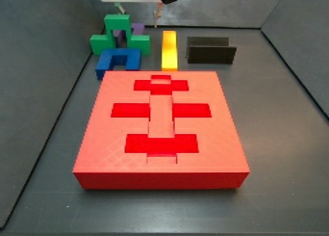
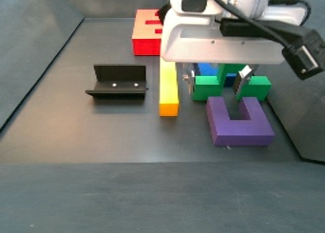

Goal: Pick up the purple object. Move up. Place the purple object on the fixture. Regrasp the purple object. Move to above the board. Insert the purple object.
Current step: Pick up the purple object.

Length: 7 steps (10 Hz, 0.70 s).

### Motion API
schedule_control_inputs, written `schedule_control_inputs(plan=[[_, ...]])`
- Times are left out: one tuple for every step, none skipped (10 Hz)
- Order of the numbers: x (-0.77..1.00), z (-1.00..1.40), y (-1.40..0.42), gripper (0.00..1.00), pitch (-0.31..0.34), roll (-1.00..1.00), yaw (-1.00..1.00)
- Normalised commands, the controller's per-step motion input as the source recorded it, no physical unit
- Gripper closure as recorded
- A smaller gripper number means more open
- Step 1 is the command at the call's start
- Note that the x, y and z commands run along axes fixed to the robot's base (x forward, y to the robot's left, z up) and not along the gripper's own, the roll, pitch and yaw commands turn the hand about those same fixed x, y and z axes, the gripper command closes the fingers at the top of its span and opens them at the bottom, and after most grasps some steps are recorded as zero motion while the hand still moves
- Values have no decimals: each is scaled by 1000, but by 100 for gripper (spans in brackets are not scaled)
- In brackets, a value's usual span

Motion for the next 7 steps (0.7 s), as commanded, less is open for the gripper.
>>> schedule_control_inputs(plan=[[-66, -323, 3, 0, -80, 11, 0], [-69, -309, 14, 0, -71, 6, 0], [-63, -269, 26, 0, -46, 1, 0], [-94, -237, 26, 0, -20, 3, 0], [-131, -229, 14, 0, -30, 0, 0], [-100, -231, 11, 0, -41, 0, 0], [-46, -249, 11, 0, -53, 0, 0]])
